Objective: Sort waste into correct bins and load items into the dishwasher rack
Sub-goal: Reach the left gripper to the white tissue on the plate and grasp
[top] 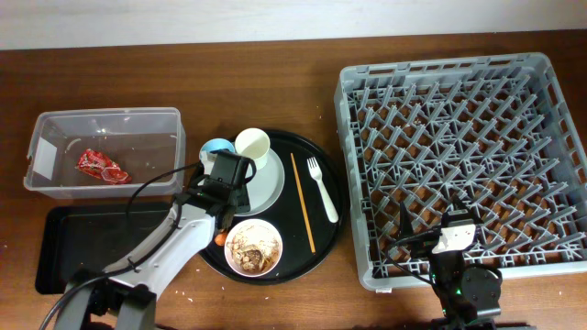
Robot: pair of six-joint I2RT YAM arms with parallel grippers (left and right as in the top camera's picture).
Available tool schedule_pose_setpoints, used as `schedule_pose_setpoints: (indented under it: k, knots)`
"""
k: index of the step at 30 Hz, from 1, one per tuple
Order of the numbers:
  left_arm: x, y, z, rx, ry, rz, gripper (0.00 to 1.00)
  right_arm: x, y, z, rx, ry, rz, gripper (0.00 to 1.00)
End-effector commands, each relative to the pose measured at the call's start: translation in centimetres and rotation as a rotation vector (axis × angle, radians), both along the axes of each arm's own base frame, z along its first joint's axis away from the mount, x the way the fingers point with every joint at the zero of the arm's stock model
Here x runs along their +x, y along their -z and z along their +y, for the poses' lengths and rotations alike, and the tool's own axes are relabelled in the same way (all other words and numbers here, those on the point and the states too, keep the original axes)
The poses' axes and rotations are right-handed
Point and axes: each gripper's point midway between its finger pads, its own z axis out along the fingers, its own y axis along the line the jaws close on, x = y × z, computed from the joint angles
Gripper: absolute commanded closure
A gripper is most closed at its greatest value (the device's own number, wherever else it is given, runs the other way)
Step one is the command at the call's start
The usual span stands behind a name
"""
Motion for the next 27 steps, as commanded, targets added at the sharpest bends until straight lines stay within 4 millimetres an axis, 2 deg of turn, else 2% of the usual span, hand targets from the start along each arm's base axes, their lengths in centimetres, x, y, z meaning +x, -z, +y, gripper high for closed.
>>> schedule_pose_setpoints:
  k: [1,2,4,14,19,20,21,22,25,27]
  knots:
    - [0.0,1.5,0.3,0.026,-0.015,0.021,0.49,0.0,0.3,-0.4,0.002,0.019,0.005,0.01]
    - [0.2,1.7,0.2,0.025,-0.015,0.018,0.51,0.0,0.3,-0.4,0.002,0.019,0.005,0.01]
    - [0.6,1.6,0.1,0.018,-0.015,0.002,0.65,0.0,0.3,-0.4,0.002,0.018,0.005,0.01]
    - [0.5,1.9,0.1,0.02,-0.016,0.005,0.66,0.0,0.3,-0.4,0.002,0.018,0.005,0.01]
    - [0.4,3.7,0.2,0.035,-0.016,0.041,0.67,0.0,0.3,-0.4,0.002,0.018,0.005,0.01]
    - [0.6,3.5,0.1,0.03,-0.015,0.031,0.75,0.0,0.3,-0.4,0.002,0.018,0.005,0.01]
    - [0.9,3.0,0.0,0.024,-0.015,0.014,0.9,0.0,0.3,-0.4,0.002,0.018,0.005,0.01]
    - [1.1,2.3,0.0,0.018,-0.017,-0.009,0.98,0.0,0.3,-0.4,0.002,0.019,0.005,0.01]
    - [1.6,-0.9,-0.2,-0.015,-0.017,-0.09,1.0,0.0,0.3,-0.4,0.002,0.019,0.005,0.01]
    - [1.0,-2.9,0.0,-0.024,-0.018,-0.113,1.0,0.0,0.3,-0.4,0.002,0.018,0.005,0.02]
